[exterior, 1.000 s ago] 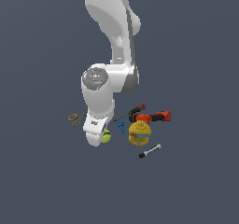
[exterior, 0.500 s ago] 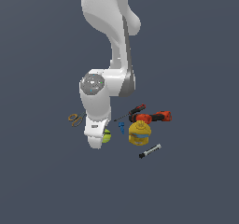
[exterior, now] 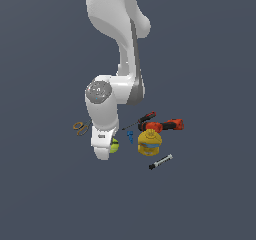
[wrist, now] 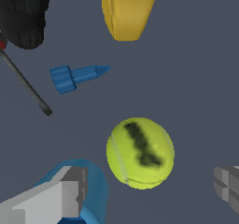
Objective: Pick up a designated object from a clutter of objects.
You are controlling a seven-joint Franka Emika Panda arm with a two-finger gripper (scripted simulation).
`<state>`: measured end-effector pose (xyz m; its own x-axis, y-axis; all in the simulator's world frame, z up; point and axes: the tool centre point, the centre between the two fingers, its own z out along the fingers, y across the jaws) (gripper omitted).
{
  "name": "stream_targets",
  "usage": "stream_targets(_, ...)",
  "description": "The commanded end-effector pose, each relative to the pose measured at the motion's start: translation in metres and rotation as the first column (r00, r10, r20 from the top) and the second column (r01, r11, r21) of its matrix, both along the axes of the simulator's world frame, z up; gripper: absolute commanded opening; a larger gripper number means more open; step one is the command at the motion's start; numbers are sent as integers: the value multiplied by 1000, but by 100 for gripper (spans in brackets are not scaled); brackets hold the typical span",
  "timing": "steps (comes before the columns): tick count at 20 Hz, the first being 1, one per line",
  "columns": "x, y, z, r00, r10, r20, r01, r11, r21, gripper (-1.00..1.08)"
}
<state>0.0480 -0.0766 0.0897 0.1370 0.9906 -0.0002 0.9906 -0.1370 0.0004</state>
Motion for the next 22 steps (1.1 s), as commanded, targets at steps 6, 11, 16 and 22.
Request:
stream_targets(6,-1,0,-30,1000,3,-1,-3,1000,0,100)
stream_targets(11,-1,0,-46,1000,4,0,-4,1000,0,100)
stream_targets(16,0,0,-48,1000,4,0,-4,1000,0,-100)
stream_targets(22,0,0,-48,1000,4,0,-4,1000,0,-100)
